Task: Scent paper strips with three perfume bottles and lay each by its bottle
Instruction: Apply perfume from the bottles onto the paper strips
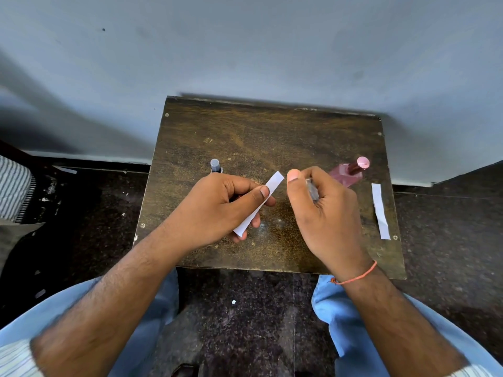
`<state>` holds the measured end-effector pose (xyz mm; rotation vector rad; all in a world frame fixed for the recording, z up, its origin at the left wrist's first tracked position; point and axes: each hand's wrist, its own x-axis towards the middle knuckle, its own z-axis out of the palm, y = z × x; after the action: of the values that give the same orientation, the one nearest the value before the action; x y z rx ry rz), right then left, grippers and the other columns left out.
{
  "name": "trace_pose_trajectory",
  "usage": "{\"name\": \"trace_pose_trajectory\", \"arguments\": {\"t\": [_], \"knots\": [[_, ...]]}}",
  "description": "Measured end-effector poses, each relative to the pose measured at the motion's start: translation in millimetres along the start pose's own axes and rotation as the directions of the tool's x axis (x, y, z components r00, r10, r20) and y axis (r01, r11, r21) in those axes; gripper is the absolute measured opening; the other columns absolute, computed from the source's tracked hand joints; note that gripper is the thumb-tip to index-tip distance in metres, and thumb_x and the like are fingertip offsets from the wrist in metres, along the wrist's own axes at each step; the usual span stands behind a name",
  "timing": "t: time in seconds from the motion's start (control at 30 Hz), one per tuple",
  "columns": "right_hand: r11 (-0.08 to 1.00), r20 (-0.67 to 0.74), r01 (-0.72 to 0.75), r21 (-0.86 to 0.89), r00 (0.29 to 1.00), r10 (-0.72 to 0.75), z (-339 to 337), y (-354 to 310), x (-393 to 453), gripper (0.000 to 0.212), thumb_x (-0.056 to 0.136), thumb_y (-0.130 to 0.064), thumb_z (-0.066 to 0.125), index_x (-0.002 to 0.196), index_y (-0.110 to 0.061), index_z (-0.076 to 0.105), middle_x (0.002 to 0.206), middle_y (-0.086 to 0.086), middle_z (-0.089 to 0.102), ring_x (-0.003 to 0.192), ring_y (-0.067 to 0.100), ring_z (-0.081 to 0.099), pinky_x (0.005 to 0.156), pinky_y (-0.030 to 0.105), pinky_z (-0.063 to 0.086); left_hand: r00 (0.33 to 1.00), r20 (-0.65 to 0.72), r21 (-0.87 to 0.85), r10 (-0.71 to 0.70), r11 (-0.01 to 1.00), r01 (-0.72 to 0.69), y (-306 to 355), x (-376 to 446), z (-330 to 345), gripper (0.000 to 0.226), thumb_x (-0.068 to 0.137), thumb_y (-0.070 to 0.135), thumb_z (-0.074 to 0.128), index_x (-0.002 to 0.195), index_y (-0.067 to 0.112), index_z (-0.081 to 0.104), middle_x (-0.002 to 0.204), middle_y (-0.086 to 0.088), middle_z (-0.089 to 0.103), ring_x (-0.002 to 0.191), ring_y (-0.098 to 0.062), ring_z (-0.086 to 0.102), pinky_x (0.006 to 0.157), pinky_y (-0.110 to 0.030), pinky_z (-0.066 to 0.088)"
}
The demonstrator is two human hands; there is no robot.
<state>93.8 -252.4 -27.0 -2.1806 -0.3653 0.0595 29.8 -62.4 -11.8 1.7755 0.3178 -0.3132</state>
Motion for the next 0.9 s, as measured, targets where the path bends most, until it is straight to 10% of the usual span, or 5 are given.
{"name": "trace_pose_trajectory", "arguments": {"t": [0.9], "knots": [[1.0,-0.029,0.007,0.025,1.0,-0.006,-0.9,-1.3,0.8,0.048,0.099,-0.054,0.051,0.068,-0.017,0.055,0.06,-0.009,0.052,0.052,0.008,0.047,0.05,0.016,0.031,1.0,0.024,-0.006,0.012,1.0,-0.011,0.2,-1.5,-2.7,0.026,0.108,0.033,0.06,0.105,0.019,0.082,0.072,-0.004,0.076,0.049,-0.012,0.066,0.051,-0.022,0.052]]}}
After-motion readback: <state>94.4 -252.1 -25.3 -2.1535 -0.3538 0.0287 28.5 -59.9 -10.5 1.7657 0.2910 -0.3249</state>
